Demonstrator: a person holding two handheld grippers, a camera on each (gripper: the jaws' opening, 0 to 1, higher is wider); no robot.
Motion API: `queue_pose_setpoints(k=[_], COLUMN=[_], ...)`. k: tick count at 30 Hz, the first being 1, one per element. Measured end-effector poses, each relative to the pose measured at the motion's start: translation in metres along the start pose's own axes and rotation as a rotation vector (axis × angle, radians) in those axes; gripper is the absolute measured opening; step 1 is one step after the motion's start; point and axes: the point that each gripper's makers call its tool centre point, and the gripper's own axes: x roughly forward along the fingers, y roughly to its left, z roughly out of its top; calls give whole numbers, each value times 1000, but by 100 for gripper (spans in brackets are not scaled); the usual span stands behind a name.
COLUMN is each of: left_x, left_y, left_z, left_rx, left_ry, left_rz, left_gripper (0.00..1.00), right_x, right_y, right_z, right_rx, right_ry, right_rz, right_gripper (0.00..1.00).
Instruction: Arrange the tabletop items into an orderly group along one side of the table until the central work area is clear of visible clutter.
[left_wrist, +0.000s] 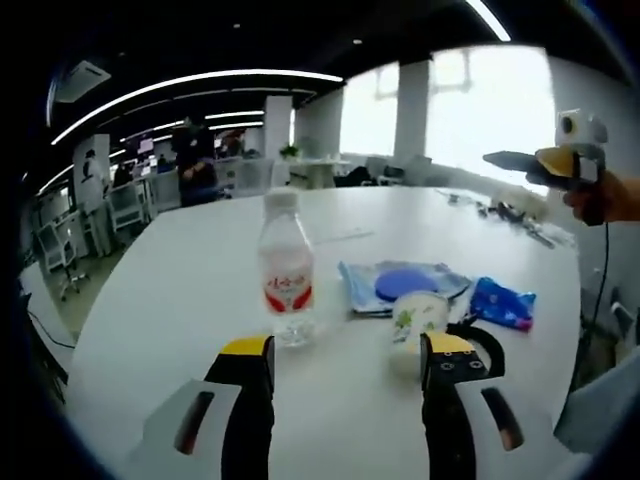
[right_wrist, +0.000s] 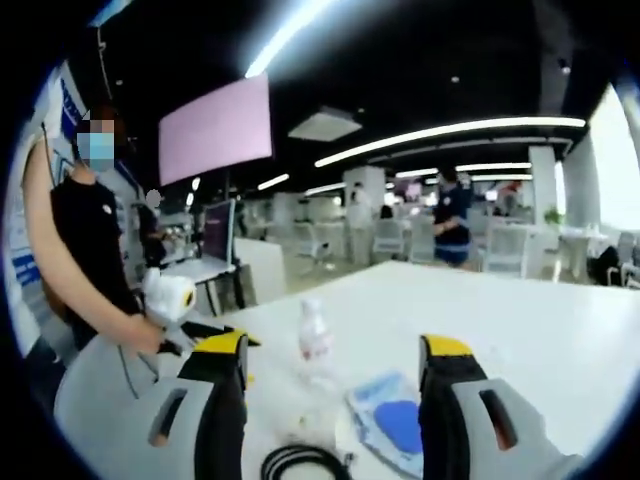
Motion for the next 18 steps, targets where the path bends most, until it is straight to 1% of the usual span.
queue_pose_setpoints(k=[2,4,5,6,7,8,9,10,12,13,15,18], left_x=[-4,-6,-5,-4,-2,0,0,1,2,3,7,17], left_y=[-2,-6,-16,-17,-14,-9,-7,-4,-3,-4,-9,-21], left_z=[4,6,4,1,-6,-9,-10,-8,-5,-2,0,2], left_rx=[-17,-30,-41,-51,-81,-80,-76,-75,-106,-121,-126,-98], left_ry=[-11,-19,-14,-11,14,29,31,23,15,14,19,39], left_rz=[6,-15,-81,-101,-107,-97,-88,-78,-73,-75,-89,-92], left_gripper=[56,55,54,54,54,54,54,54,54,53,49,48], right_x=[-1,1,3,7,9,11,14,15,17,17,16,13], right_y=[-5,-11,-15,-18,-19,-20,-20,-20,-22,-24,-30,-37], right_z=[-5,-8,-9,-11,-11,-12,-11,-10,-15,-18,-22,-31], right_rx=[12,26,40,55,55,54,50,54,68,68,74,104], right_ry=[5,-1,-11,-14,-14,-16,-29,-33,-22,-12,-3,12], right_rz=[-5,-11,-16,-20,-19,-17,-6,6,30,35,37,39], right_gripper=[67,67,66,66,66,66,66,66,67,67,66,66])
